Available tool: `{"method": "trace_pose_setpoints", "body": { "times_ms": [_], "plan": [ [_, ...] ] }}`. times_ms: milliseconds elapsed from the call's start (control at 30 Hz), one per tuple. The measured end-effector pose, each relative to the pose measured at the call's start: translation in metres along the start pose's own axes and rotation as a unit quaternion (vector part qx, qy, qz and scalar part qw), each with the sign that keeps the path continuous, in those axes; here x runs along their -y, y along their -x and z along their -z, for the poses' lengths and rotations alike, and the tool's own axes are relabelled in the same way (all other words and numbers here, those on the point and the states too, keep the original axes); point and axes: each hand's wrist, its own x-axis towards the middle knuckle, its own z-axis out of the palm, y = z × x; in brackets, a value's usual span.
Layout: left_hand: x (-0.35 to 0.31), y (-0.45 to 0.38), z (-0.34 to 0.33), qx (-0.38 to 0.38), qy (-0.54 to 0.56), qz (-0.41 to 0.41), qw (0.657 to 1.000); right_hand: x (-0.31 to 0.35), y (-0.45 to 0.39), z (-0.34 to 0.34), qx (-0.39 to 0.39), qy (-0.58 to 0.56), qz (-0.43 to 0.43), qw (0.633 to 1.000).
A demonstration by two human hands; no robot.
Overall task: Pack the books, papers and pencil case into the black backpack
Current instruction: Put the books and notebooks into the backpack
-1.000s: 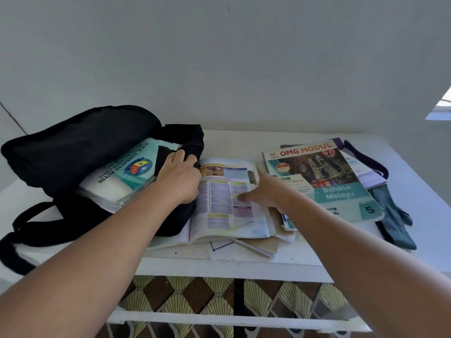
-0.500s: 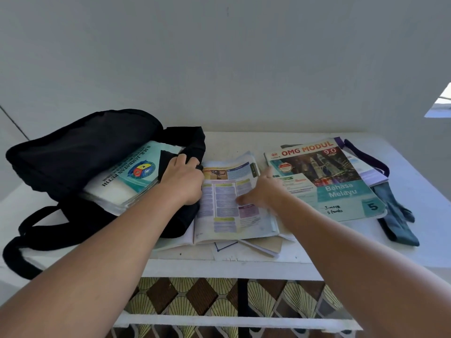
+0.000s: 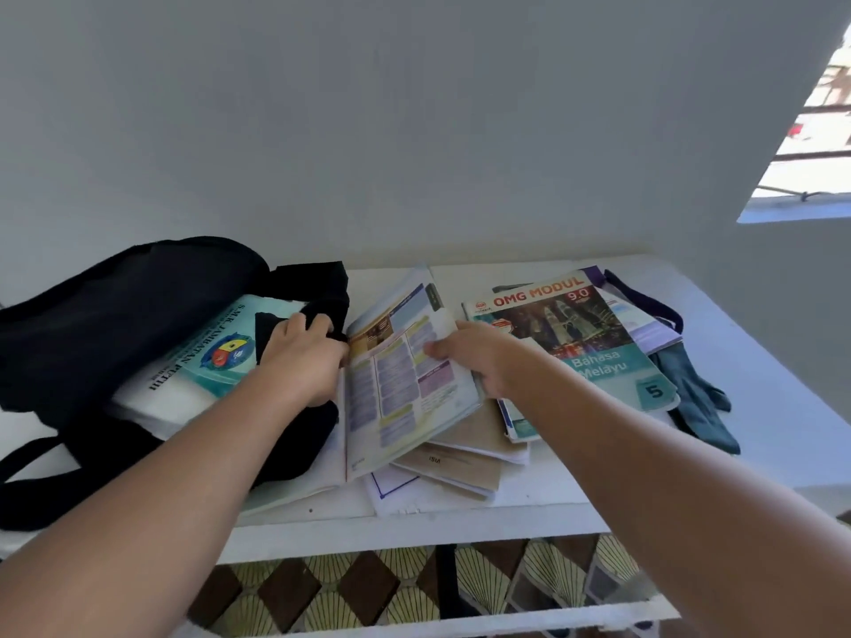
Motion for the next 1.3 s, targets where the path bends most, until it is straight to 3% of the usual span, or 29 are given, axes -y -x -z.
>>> {"method": "trace_pose_setpoints", "body": {
  "times_ms": [167,300,533,667,767,900,967,1133,1200,1300],
  "plan": [
    [-0.006,0.001,0.009,0.029,-0.043,0.028,0.998,0.018,0.017,0.060,-0.012,0.034,0.006,0.999],
    [-0.022,0.000,0.007,0.027,-0.071,0.023,0.997,0.015,0.017,0.117,-0.070,0.059,0.027,0.995],
    [-0.077,-0.013,0.034,0.046,0.151,-0.041,0.987,-0.031,0.017,0.174,-0.178,0.071,0.024,0.981],
    [-0.096,-0.029,0.023,0.131,0.298,0.000,0.946,-0.050,0.009,0.169,-0.210,0.092,0.039,0.973],
    [-0.086,-0.043,0.000,0.156,0.276,0.065,0.946,-0.063,0.000,0.172,-0.214,0.089,0.032,0.972],
    [-0.078,-0.041,-0.009,0.199,0.345,0.093,0.912,-0.064,-0.003,0.177,-0.193,0.081,0.028,0.977],
    [-0.080,-0.033,-0.003,0.186,0.378,0.123,0.899,-0.064,-0.007,0.179,-0.189,0.084,0.023,0.978],
    [-0.076,-0.027,0.002,0.059,0.479,0.190,0.855,-0.059,-0.012,0.182,-0.173,0.095,0.000,0.980],
    [-0.072,-0.025,0.003,0.009,0.469,0.193,0.862,-0.060,-0.014,0.183,-0.169,0.098,-0.005,0.981],
    [-0.070,-0.014,0.007,-0.043,0.368,0.161,0.915,-0.060,-0.015,0.186,-0.165,0.101,-0.009,0.981]
  ]
}}
